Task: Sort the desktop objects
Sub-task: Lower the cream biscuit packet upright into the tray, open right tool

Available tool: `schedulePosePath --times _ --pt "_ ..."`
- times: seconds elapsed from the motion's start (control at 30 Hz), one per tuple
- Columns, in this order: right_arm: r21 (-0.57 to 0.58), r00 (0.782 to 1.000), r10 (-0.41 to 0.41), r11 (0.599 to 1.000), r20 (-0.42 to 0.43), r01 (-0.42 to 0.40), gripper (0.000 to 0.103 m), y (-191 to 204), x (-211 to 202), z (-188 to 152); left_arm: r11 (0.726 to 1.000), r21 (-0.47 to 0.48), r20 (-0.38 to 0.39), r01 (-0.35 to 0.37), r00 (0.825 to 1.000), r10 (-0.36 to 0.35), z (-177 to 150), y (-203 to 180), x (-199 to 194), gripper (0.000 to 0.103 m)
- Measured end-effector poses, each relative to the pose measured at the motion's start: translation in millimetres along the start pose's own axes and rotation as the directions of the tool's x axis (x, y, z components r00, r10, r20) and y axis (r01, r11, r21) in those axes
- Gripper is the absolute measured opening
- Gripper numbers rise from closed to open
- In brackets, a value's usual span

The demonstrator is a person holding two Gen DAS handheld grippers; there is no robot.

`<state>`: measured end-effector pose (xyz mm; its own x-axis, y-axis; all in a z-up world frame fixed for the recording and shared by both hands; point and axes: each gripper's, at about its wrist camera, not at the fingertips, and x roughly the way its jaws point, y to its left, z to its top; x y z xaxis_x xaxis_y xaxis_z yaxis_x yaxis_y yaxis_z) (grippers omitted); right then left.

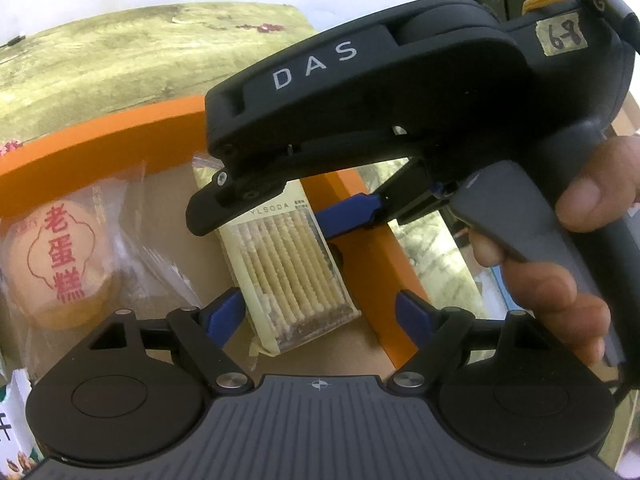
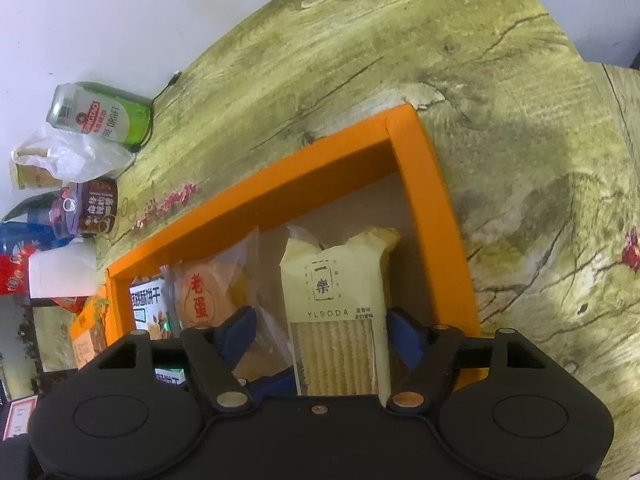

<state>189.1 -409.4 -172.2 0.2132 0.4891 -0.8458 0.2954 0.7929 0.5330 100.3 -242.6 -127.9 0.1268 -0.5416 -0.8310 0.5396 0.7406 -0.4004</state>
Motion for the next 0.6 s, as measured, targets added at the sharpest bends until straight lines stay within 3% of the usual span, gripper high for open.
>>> schedulePosePath --times 0.33,0.6 --pt "0.027 0.999 0.028 0.999 0.025 -0.029 0.071 -4 -8 -11 1.000 0.022 -0.006 -0.004 1.000 0.005 0 -1 -8 0.083" --pt "0.135 0.977 0.125 0.980 0.174 -0.149 0.070 -28 -52 -31 0.999 0.035 0.023 -0.032 0.999 0.031 11 2 -13 0.083"
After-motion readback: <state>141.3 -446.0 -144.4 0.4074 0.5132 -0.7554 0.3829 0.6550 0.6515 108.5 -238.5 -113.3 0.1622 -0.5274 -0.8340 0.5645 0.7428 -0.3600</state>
